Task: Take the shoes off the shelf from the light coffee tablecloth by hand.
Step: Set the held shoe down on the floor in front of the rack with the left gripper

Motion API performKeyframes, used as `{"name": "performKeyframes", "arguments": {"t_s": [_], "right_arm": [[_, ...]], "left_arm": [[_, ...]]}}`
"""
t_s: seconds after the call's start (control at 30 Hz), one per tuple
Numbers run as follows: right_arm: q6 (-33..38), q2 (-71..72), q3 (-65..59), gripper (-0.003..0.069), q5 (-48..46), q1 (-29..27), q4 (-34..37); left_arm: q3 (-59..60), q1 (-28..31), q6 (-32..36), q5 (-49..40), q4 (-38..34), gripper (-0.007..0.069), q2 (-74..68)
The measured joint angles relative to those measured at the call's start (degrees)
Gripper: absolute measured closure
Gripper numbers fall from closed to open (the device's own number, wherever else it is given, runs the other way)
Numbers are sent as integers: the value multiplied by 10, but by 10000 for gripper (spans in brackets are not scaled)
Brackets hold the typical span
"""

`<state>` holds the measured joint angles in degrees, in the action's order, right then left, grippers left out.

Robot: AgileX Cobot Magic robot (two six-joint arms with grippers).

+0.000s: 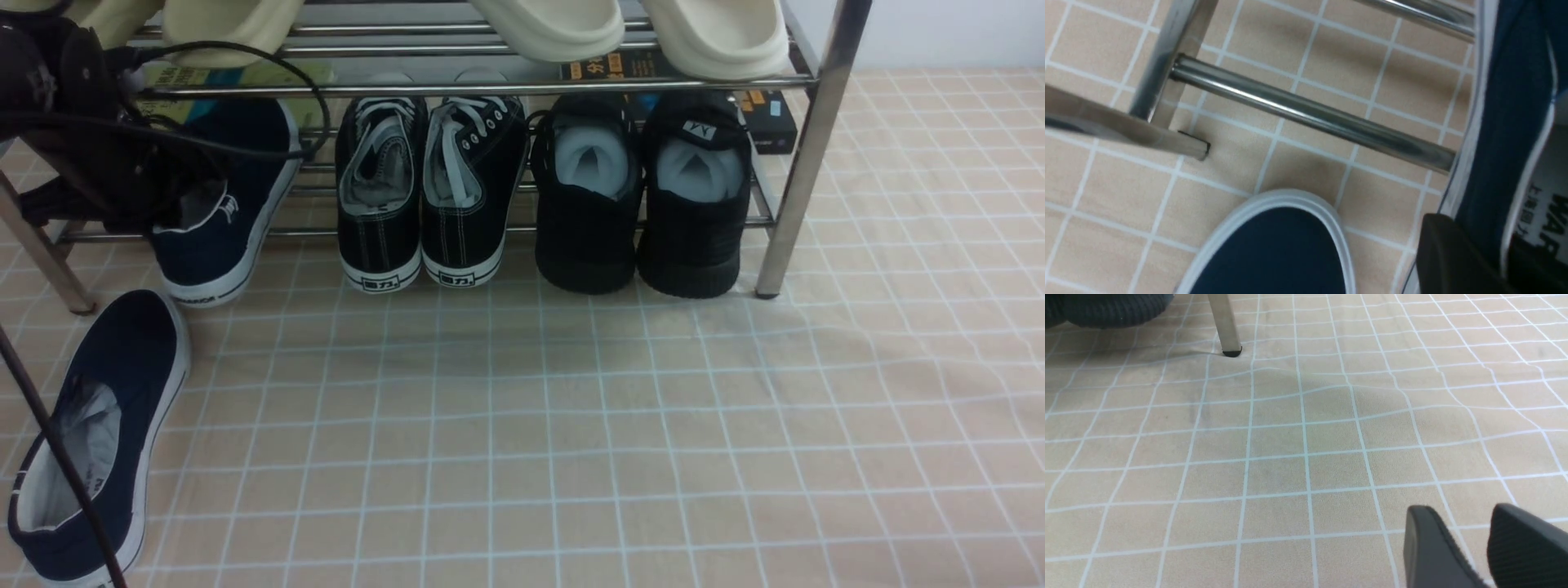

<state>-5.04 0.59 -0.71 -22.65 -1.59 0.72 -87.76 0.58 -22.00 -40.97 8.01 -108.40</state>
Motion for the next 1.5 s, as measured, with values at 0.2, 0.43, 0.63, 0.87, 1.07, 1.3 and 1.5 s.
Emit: {"name": "performKeyframes", "arguments": {"t_s": [0.2, 0.43, 0.63, 0.87, 1.07, 1.3, 1.5], "right_arm": [[0, 0, 0, 419, 0, 0, 0], [0, 0, 0, 419, 0, 0, 0], [0, 0, 0, 419, 0, 0, 0], [0, 0, 0, 419, 0, 0, 0], [0, 0, 0, 419, 0, 0, 0], [0, 0, 0, 419, 0, 0, 0], [0, 0, 0, 419, 0, 0, 0]], "left_arm": [[-4, -3, 23, -144, -29, 603, 85], [-8, -3, 42, -297, -50, 603, 209], [81, -3, 67, -298, -100, 603, 255], [225, -3, 64, -210, -130, 603, 267], [312, -3, 39, -50, -128, 603, 267], [365, -3, 36, 22, -125, 603, 263], [373, -3, 38, 34, -116, 582, 244]]}}
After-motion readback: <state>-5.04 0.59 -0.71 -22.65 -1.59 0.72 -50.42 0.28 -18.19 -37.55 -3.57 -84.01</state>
